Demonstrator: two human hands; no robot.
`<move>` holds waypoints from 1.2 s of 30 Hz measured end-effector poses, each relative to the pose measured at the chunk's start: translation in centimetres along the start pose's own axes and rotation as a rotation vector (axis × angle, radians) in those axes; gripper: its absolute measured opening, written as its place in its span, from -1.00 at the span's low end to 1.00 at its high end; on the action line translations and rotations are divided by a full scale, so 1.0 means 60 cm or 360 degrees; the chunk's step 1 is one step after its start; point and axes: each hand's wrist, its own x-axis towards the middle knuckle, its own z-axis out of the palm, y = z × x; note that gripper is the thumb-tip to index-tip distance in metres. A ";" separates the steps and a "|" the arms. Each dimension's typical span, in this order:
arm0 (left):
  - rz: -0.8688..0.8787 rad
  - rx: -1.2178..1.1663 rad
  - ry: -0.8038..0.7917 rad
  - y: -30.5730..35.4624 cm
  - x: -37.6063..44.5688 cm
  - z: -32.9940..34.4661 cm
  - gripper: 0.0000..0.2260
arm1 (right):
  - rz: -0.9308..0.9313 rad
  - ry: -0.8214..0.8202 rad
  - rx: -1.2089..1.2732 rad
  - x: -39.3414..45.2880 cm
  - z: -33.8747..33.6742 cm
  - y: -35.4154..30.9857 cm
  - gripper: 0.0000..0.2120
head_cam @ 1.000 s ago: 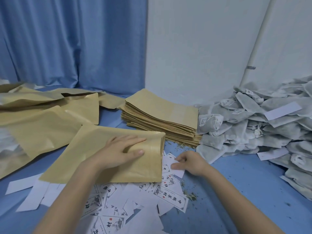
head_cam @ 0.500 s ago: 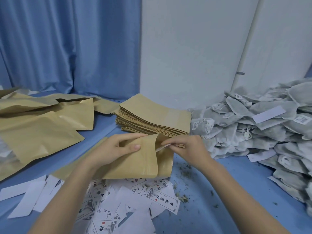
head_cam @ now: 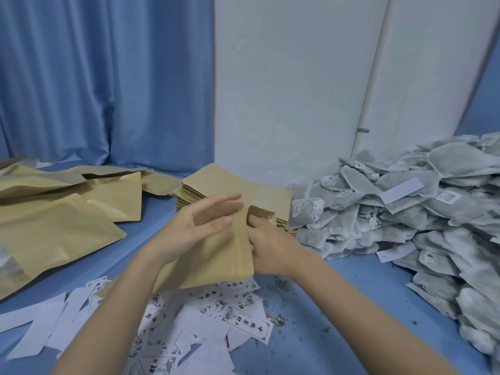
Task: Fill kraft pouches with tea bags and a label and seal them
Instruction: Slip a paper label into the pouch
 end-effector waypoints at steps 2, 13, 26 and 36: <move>-0.0023 0.0016 -0.0022 0.014 0.001 0.003 -0.50 | 0.0036 0.0036 0.0070 0.000 -0.013 -0.003 -0.62; 0.0491 0.1230 0.0206 0.081 0.017 0.039 -0.24 | 0.0296 0.0153 0.0258 0.012 -0.179 0.006 -0.68; 0.0372 -0.0082 0.0782 0.157 0.088 0.066 -0.83 | 0.0297 0.0760 0.0352 -0.093 -0.332 0.085 -0.56; -0.0082 -0.0734 0.0451 0.146 0.127 0.126 -0.67 | 0.0249 0.0826 -0.0269 -0.113 -0.380 0.122 -0.68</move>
